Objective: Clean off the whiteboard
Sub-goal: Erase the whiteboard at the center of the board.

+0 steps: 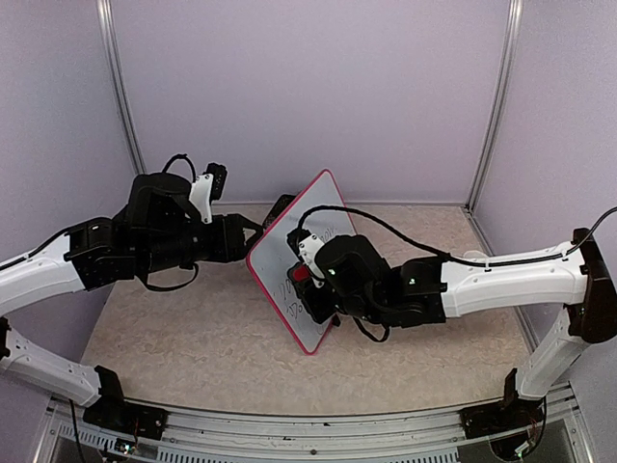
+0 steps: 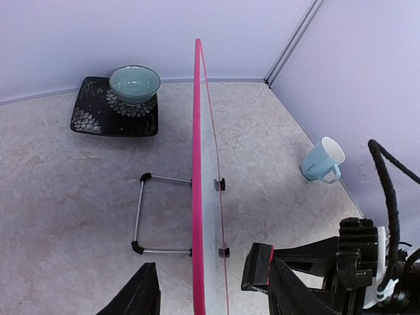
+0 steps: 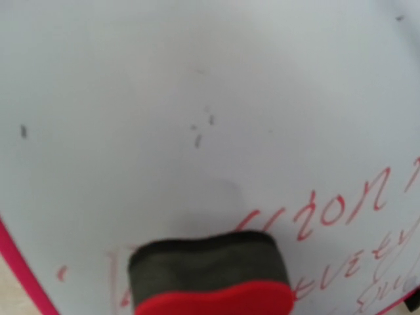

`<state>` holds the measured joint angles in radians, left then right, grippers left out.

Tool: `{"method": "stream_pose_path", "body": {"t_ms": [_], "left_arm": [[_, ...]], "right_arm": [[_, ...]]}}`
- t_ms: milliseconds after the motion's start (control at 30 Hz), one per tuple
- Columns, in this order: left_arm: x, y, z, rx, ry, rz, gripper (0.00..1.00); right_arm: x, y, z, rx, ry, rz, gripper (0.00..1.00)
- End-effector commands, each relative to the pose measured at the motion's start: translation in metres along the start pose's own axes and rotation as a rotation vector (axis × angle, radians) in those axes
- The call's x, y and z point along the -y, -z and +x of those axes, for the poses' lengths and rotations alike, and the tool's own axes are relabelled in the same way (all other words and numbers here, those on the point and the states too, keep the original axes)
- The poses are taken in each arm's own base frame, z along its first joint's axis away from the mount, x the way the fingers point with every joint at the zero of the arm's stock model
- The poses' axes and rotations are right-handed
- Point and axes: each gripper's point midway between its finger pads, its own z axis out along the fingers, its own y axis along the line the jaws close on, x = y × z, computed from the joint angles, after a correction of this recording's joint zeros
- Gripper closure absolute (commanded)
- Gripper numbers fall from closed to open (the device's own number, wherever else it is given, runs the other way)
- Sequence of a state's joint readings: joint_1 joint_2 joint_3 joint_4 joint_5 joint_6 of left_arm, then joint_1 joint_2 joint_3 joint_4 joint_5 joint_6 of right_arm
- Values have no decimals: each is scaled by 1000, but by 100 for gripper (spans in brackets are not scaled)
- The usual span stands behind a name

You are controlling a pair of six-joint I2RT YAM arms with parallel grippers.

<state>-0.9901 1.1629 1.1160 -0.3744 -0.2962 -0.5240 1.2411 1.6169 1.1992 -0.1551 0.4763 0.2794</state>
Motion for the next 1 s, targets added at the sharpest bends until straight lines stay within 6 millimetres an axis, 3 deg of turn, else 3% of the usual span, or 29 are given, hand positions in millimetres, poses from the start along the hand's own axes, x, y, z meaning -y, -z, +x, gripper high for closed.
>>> {"method": "stream_pose_path", "body": {"t_ms": [0, 133, 500, 767, 967], "left_arm": [[0, -7, 14, -36, -3, 1, 46], [1, -15, 26, -67, -8, 4, 48], [-6, -23, 33, -79, -23, -23, 58], [-7, -29, 37, -88, -19, -15, 74], [-5, -33, 40, -92, -13, -4, 91]], "right_arm": [[-7, 0, -11, 57, -21, -13, 72], [-11, -3, -12, 72, -10, -28, 72], [-24, -8, -9, 80, -3, -75, 72], [-34, -12, -2, 60, 23, -84, 73], [-41, -13, 3, 48, 55, -64, 72]]}}
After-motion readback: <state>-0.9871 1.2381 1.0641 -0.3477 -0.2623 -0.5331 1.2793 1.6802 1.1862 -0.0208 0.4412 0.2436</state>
